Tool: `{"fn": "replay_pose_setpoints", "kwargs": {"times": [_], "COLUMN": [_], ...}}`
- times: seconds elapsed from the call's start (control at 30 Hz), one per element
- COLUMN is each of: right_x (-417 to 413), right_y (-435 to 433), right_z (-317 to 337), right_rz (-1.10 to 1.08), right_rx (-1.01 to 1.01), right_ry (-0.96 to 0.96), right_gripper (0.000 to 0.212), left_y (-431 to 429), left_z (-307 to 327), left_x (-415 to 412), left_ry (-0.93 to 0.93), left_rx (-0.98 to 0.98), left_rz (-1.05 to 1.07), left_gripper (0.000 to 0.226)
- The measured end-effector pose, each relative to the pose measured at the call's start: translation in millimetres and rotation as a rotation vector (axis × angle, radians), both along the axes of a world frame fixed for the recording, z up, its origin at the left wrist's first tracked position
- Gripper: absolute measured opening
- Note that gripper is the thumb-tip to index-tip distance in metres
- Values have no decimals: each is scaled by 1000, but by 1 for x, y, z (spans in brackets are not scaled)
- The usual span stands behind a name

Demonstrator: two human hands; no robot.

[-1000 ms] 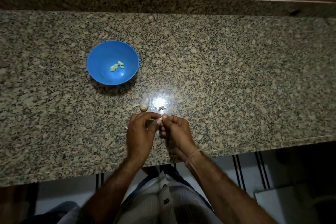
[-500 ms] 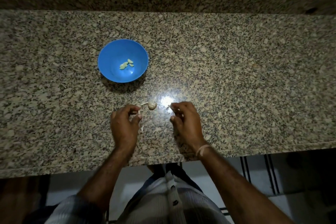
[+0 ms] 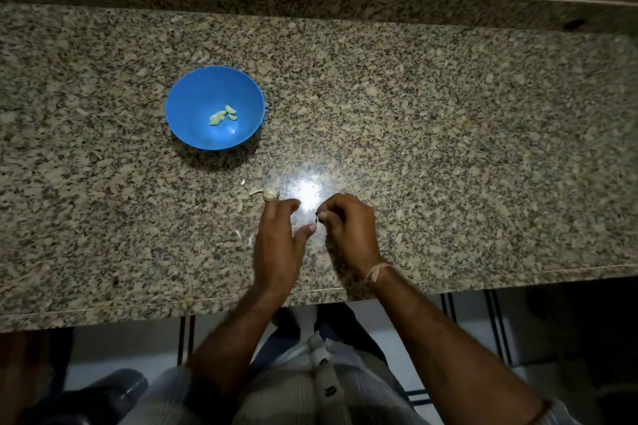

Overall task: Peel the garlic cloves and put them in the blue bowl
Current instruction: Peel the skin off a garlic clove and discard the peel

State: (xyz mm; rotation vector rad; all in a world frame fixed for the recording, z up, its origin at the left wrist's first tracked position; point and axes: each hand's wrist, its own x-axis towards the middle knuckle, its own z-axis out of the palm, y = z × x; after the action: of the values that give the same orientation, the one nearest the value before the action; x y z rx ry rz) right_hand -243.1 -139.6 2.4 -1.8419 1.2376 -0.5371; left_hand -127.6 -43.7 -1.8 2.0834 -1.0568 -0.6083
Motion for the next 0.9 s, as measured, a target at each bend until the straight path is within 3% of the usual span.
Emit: {"fn": "replay_pose_setpoints", "kwargs": {"times": [0.17, 0.33, 0.53, 0.67, 0.8, 0.9], "right_x": [-24, -58, -113, -138, -143, -132], "right_y": [-14, -49, -81, -93, -96, -94], "right_z": [9, 15, 17, 13, 11, 13], "right_rz": [-188, -377, -528, -576, -550, -490], "right_rx": [336, 564, 568, 577, 589, 623], "right_ry": [-189, -380, -447, -443, -424, -439], "right_gripper": [12, 14, 9, 7, 12, 11], "left_y": [-23, -70, -138, -172, -181, -146], "left_z": [0, 0, -2, -6, -5, -1], "left_x": [-14, -47, -88, -104, -105, -92], "left_ry": [-73, 19, 8, -95, -223, -167], "left_rx": [30, -27, -38, -40, 8, 44], "left_rz": [13, -5, -56, -169, -329, -207], "left_gripper": [29, 21, 31, 37, 11, 13]}}
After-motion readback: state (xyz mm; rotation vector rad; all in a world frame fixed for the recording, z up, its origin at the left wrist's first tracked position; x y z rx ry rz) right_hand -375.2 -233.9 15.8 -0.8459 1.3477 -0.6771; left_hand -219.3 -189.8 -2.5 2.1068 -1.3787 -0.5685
